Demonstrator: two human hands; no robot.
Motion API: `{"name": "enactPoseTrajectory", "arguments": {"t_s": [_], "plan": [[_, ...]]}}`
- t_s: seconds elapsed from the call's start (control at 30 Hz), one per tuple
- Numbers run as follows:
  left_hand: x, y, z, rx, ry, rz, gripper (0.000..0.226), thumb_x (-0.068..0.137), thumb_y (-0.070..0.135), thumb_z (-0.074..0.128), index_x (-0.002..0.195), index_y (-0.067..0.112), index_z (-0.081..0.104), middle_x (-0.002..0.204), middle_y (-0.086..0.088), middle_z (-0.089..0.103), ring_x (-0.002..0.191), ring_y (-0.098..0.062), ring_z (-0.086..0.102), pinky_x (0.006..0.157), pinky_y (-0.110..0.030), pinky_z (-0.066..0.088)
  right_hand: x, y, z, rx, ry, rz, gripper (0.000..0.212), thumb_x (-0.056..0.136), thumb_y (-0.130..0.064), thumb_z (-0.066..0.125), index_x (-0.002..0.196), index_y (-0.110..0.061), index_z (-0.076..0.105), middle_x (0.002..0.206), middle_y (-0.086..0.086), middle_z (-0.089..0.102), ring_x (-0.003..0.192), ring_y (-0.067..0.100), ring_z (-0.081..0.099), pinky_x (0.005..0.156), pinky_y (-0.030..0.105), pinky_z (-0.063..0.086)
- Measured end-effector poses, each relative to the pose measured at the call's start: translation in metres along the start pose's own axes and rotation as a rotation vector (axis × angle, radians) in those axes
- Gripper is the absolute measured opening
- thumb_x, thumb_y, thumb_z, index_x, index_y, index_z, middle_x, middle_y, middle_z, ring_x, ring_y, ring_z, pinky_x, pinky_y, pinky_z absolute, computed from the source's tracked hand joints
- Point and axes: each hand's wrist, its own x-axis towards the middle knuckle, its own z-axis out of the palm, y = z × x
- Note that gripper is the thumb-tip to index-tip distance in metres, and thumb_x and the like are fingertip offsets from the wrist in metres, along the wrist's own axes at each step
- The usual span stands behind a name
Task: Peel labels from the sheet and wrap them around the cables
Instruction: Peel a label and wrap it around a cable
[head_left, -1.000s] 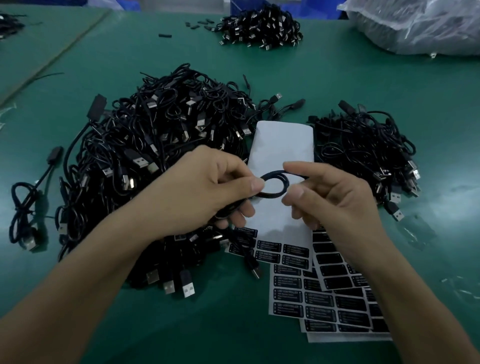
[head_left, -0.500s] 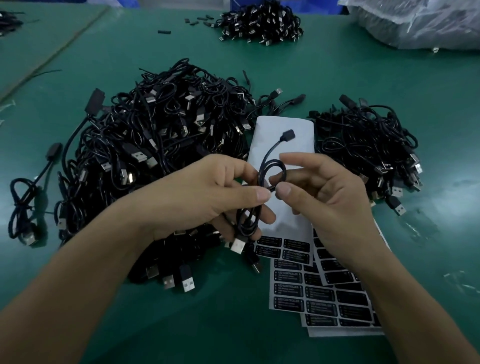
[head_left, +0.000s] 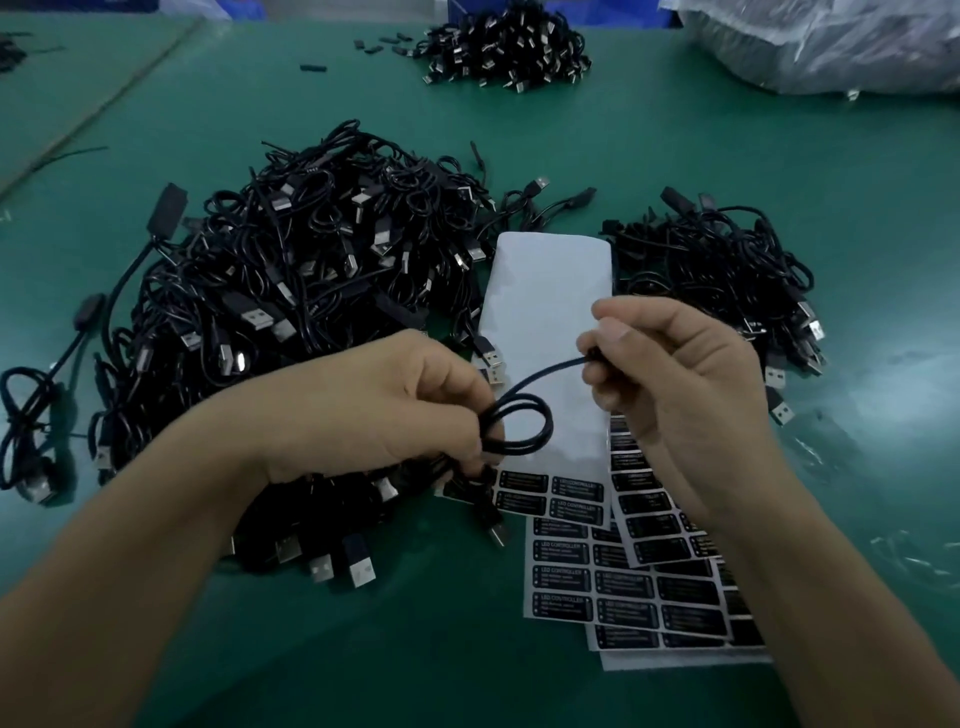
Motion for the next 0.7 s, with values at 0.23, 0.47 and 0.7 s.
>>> {"name": "enactPoseTrajectory", "arguments": {"t_s": [0.23, 0.47, 0.7], "plan": [[0.007, 0.0, 0.012, -0.12, 0.169, 0.062, 0.035, 0.083, 0.059, 0.067, 0.098, 0.028, 0.072, 0.076, 0.0, 0.074, 0.065, -0.01, 0.067, 0.061, -0.016, 0.052, -0.006, 0.006, 0.012, -0.115, -0.127, -0.085, 0.019, 0.073, -0.015, 0.078, 0.09, -0.01, 0.069, 0.075, 0.012, 0.075, 0.061, 0.017, 0.069, 0.055, 0.022, 0.052], [0.016, -0.003, 0.025, -0.067, 0.373, 0.046, 0.025, 0.103, 0.026, 0.05, 0.091, 0.02, 0.071, 0.052, 0.009, 0.044, 0.051, -0.013, 0.043, 0.051, -0.029, 0.045, -0.003, 0.005, -0.003, -0.725, 0.196, -0.111, 0.007, 0.092, -0.034, 0.068, 0.093, -0.027, 0.07, 0.08, -0.011, 0.072, 0.074, 0.004, 0.067, 0.065, 0.02, 0.054], [0.019, -0.004, 0.032, -0.082, 0.436, -0.072, 0.031, 0.101, 0.028, 0.041, 0.075, 0.014, 0.051, 0.064, 0.002, 0.066, 0.059, -0.015, 0.06, 0.068, -0.039, 0.051, -0.002, 0.001, -0.012, -0.816, 0.227, 0.028, 0.022, 0.089, -0.039, 0.069, 0.11, -0.038, 0.062, 0.108, -0.021, 0.061, 0.089, -0.004, 0.066, 0.075, 0.022, 0.052]]}}
